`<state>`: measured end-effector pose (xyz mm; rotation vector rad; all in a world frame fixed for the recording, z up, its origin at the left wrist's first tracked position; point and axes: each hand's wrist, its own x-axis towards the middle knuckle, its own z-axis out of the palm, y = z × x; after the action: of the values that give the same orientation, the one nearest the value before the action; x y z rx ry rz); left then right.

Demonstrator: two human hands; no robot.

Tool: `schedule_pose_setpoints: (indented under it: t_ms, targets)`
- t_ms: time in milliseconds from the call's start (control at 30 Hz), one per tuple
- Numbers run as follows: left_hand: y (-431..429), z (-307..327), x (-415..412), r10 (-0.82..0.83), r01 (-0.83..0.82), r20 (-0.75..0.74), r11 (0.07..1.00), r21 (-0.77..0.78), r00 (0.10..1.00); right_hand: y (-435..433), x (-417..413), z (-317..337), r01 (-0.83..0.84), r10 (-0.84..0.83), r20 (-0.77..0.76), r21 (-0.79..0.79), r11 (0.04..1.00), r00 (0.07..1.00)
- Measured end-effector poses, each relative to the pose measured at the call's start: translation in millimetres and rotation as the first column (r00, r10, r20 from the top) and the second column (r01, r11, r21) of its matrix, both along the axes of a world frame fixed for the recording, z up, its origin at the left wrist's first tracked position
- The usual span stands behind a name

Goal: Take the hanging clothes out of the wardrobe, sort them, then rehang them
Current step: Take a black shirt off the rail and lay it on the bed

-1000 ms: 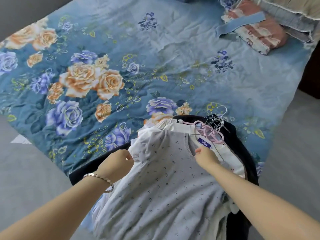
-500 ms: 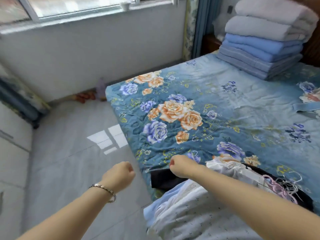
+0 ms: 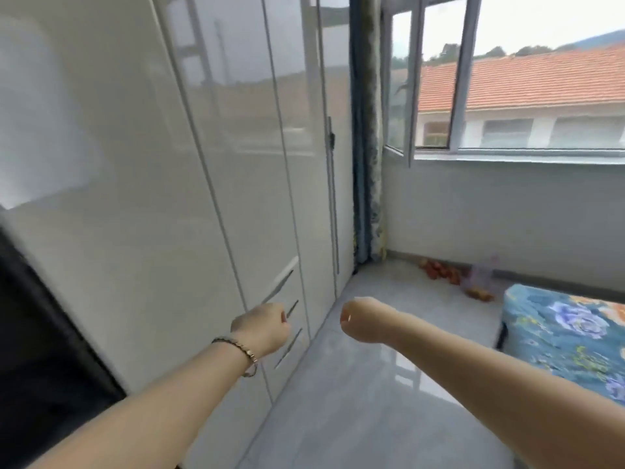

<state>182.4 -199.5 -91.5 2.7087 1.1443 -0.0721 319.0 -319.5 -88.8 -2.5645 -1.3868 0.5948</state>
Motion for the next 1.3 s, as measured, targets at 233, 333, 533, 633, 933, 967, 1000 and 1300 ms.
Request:
schedule_pose_setpoints:
  t_ms: [233, 333, 533, 633, 933, 967, 1000, 1300]
  targets:
    - [96, 74, -103, 0.411, -0.431, 0.172, 0.897, 0.096, 0.895, 157, -76, 78, -0.4, 0.377, 0.15, 0.18, 0.898, 0.914]
    - [120, 107, -150, 0.547, -0.575, 0.2, 0.808, 0.13, 0.813, 211, -114, 104, -0.534, 0.502, 0.184, 0.248, 0.808, 0.845]
    - [142, 151, -243, 0.745, -0.776, 0.218, 0.605, 0.178, 0.63, 288, -198, 153, -0.765, 0.74, 0.202, 0.235, 0.599, 0.641]
    - [148, 166, -284, 0.812, -0.847, 0.246, 0.491, 0.202, 0.529, 318, -240, 173, -0.814, 0.794, 0.207, 0.264, 0.517, 0.572]
    - [194, 210, -402, 0.864, -0.924, 0.355, 0.269, 0.273, 0.357, 417, -377, 222, -0.742, 0.835, 0.09, 0.516, 0.428, 0.543]
    - [202, 215, -412, 0.862, -0.925, 0.364, 0.26, 0.279, 0.352, 430, -394, 230, -0.72, 0.834, 0.049, 0.535, 0.443, 0.55]
    - [211, 221, -420, 0.859, -0.925, 0.374, 0.255, 0.28, 0.35, 443, -410, 239, -0.692, 0.827, 0.019, 0.559, 0.457, 0.562]
    - [265, 242, -456, 0.815, -0.899, 0.392, 0.337, 0.279, 0.427, 519, -511, 288, -0.624, 0.817, -0.1, 0.595, 0.507, 0.568]
